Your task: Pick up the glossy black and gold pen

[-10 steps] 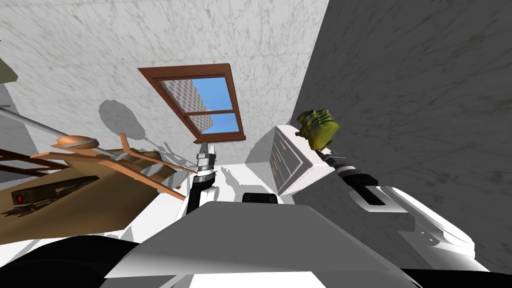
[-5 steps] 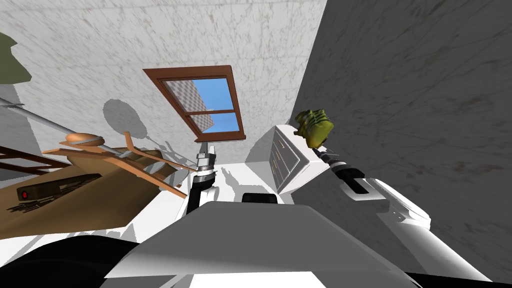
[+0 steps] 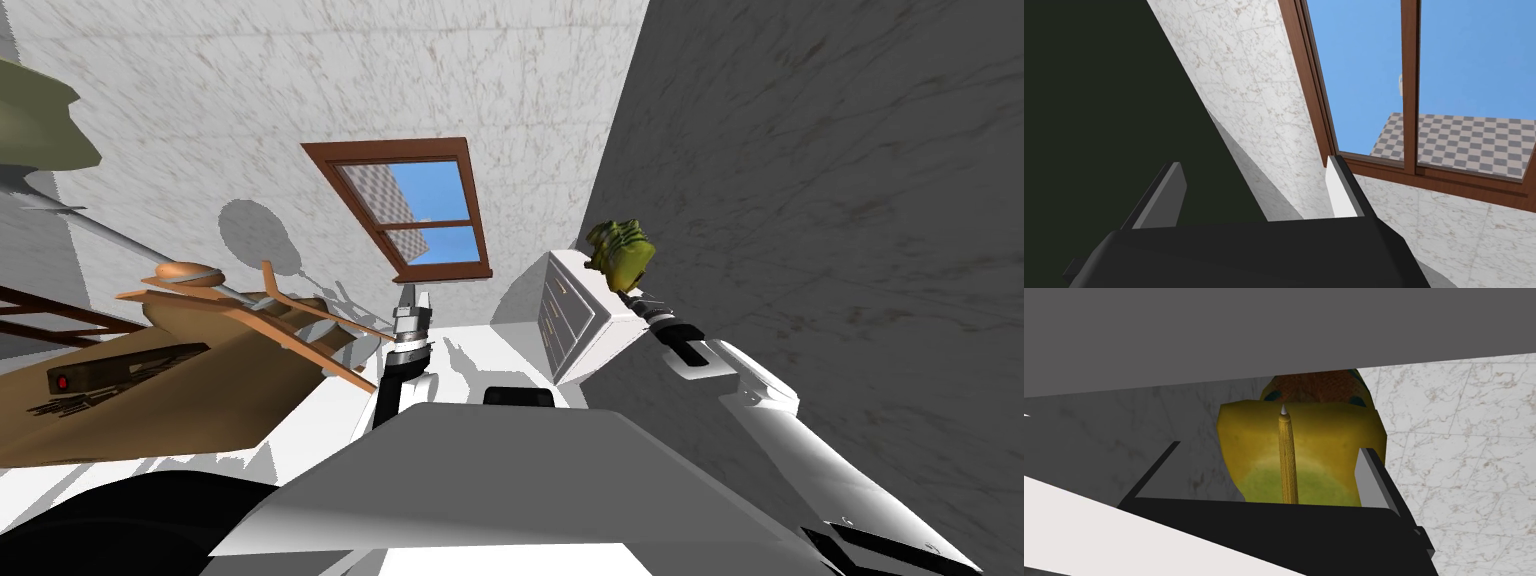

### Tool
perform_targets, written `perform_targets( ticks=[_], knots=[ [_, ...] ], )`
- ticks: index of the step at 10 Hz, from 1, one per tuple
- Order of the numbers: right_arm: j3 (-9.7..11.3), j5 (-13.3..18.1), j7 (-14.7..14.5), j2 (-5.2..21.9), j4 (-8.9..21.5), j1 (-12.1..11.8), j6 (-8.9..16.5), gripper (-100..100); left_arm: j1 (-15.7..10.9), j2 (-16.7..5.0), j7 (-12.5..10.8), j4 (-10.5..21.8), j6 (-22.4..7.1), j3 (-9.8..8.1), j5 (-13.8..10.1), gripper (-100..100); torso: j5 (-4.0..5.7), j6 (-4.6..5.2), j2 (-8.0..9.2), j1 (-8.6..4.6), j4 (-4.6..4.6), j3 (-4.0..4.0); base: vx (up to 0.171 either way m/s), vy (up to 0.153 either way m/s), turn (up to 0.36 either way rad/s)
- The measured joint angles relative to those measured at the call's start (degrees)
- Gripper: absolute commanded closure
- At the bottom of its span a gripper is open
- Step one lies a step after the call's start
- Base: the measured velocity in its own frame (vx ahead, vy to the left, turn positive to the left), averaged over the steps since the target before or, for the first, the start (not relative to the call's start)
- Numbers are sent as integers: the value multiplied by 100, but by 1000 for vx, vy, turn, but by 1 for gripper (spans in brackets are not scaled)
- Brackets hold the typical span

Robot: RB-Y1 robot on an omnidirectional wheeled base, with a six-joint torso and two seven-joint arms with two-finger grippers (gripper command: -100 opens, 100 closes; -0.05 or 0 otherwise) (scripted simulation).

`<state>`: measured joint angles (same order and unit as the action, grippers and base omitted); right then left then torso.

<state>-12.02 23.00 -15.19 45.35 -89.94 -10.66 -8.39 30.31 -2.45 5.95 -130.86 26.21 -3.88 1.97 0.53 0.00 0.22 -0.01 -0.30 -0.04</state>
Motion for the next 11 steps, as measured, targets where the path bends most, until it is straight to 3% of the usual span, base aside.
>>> perform_targets(
  ticks=[2,4,7,9,11],
  knots=[
    [18,6,-15,-49,262,242,15,-100,1,0,0,0,0,0,0,0,0,1,-24,0,-6,-14,-48,-6,-6],
    [260,-61,-161,-13,636,617,-80,-100,-1,0,0,0,0,0,0,0,31,-5,8,-4,-22,-7,-89,-13,13],
    [378,-70,-184,-38,1103,1059,-72,-100,1,0,0,0,0,0,0,0,33,-1,-30,1,-33,-31,-31,4,-7],
    [657,-132,-336,-23,1478,1451,-122,-100,0,0,0,0,0,0,0,0,49,-7,-2,-7,-38,-21,-85,-10,9],
    [734,-154,-339,-5,1840,1791,-146,-100,1,0,0,0,0,0,0,0,46,-7,-25,5,-43,-33,-61,10,-1]
  ],
)
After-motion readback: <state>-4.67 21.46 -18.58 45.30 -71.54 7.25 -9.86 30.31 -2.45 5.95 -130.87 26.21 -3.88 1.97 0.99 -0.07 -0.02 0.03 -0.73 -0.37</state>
